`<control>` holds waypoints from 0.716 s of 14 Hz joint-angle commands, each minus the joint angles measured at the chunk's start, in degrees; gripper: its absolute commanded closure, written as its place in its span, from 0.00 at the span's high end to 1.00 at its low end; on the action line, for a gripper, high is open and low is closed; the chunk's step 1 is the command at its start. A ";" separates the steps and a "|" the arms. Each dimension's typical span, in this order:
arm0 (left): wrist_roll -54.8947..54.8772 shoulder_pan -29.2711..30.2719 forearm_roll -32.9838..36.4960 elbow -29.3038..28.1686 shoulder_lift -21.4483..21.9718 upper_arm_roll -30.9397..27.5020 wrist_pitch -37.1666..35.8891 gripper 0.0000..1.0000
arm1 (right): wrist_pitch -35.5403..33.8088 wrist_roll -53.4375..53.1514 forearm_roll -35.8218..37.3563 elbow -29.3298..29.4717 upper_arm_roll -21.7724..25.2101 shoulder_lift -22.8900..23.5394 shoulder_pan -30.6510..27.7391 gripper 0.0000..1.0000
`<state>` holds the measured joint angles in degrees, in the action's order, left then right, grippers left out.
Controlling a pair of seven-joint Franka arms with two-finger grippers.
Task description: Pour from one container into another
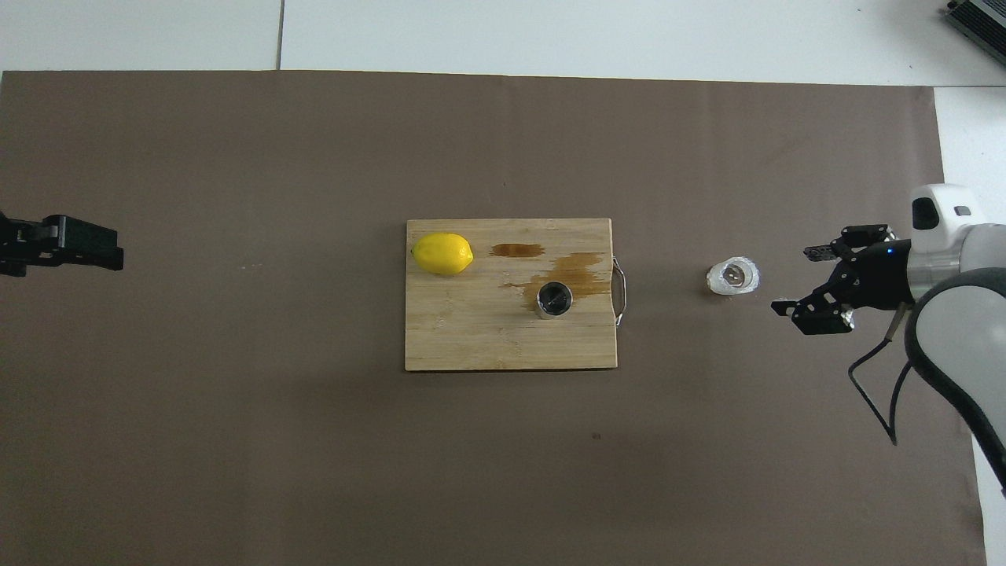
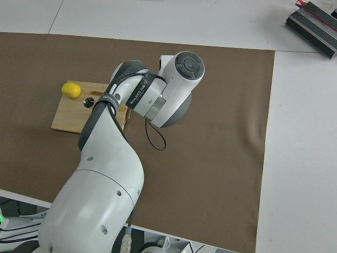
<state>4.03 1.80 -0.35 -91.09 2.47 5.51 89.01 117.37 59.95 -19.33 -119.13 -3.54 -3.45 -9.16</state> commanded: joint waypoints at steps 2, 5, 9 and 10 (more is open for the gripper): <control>-0.52 -0.22 0.18 -1.63 1.67 -0.32 -0.41 1.00 | -9.85 -21.84 9.04 6.53 -0.33 -0.42 -0.16 1.00; -0.52 -0.22 0.18 -1.63 1.67 -0.32 -0.33 1.00 | -15.83 -32.32 14.12 10.91 -0.33 -0.51 -0.51 1.00; -0.52 -0.22 0.18 -1.63 1.67 -0.32 -0.33 1.00 | -26.64 -55.83 15.55 17.59 5.17 0.01 5.87 1.00; -0.52 -0.22 0.18 -1.63 1.67 -0.32 -0.41 1.00 | -27.71 -60.69 15.63 18.40 7.91 0.19 8.69 1.00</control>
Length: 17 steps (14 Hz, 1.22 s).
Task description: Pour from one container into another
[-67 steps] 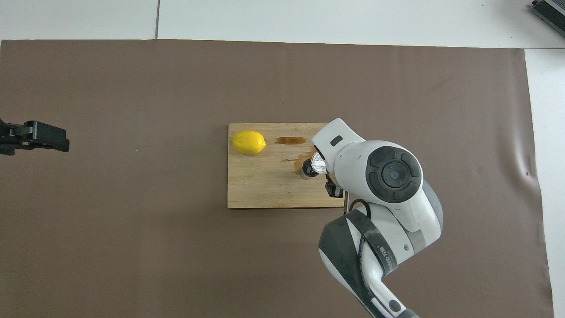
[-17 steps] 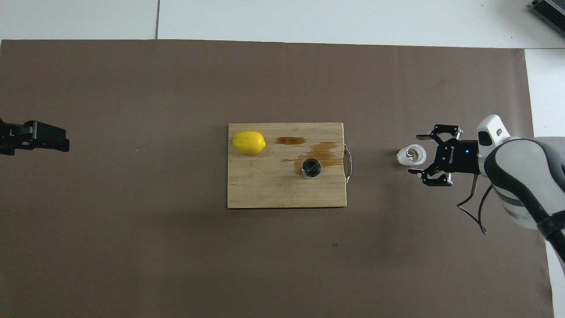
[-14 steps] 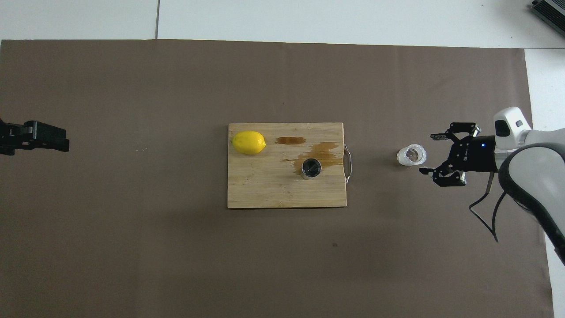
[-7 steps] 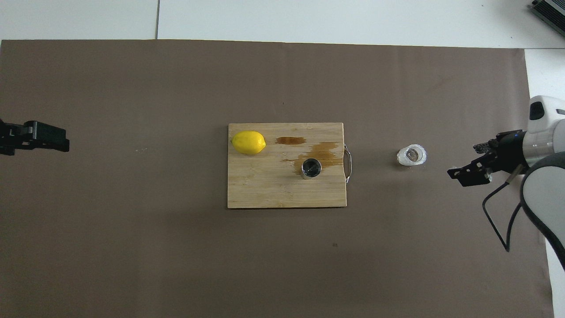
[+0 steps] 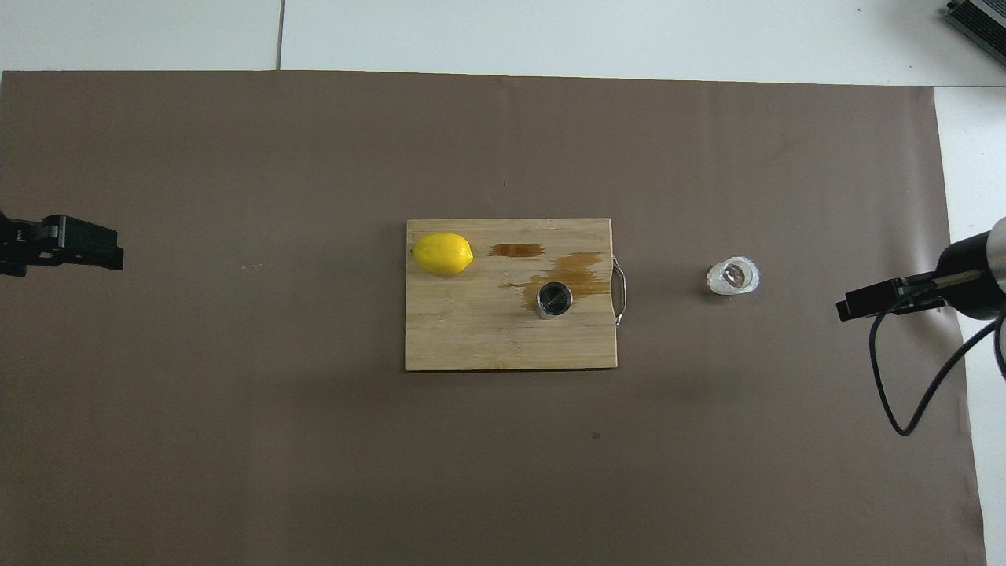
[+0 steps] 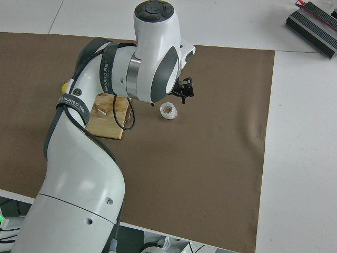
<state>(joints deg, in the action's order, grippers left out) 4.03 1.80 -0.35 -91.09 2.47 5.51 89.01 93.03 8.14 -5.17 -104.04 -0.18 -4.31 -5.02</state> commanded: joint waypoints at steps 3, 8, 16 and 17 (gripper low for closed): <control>-0.51 -0.22 0.18 -1.63 1.67 -0.41 -0.41 1.00 | -3.47 -11.83 1.40 5.15 10.02 0.79 8.79 1.00; -0.51 -0.22 0.18 -1.63 1.67 -0.32 -0.41 1.00 | -3.29 -9.55 8.89 6.30 8.97 0.88 9.07 1.00; -0.51 -0.22 0.18 -1.63 1.67 -0.32 -0.41 1.00 | -2.76 -9.72 6.49 6.75 8.97 0.62 8.97 1.00; -0.51 -0.22 0.18 -1.63 1.67 -0.32 -0.32 1.00 | -2.85 -9.64 6.49 6.66 8.97 0.62 8.80 1.00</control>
